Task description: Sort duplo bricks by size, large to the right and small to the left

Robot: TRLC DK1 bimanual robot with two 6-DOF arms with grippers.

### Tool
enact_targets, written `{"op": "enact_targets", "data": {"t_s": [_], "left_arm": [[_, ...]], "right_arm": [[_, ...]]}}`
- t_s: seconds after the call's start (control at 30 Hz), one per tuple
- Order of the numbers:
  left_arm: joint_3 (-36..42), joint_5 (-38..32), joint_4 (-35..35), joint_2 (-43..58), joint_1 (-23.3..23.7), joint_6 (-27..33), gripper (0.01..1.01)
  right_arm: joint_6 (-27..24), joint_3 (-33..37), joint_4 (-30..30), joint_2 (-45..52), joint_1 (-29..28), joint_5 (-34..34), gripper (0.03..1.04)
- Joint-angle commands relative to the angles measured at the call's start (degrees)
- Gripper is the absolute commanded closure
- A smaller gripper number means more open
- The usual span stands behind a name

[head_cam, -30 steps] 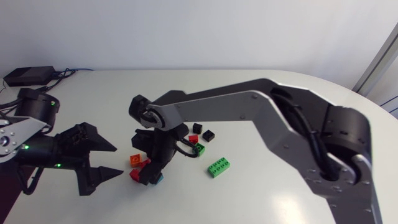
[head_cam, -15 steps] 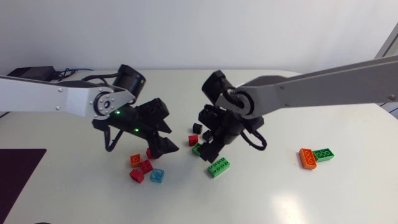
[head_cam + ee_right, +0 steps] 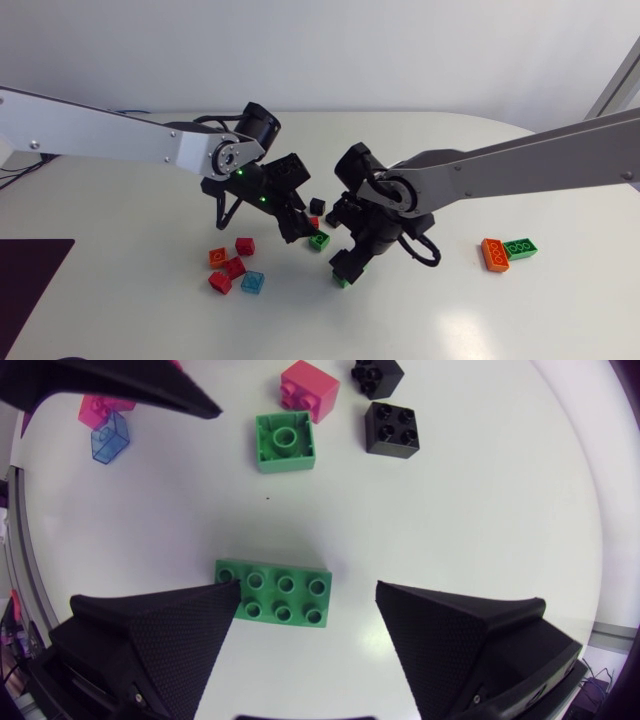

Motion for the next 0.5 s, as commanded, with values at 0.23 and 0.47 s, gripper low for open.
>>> {"op": "enact_targets", "data": {"t_s": [0.23,0.47], "left_arm": [[1.92,-0.04,-1.01,1.22,0.39,-1.04,0.177],[0.78,-0.04,-1.18,0.61,0.74,-0.86,0.177]], "right_arm": [[3.96,1.79,-1.97,-0.72,2.0,0.23,0.09],[4.4,1.88,-2.32,-0.81,2.27,0.15,0.09]]}}
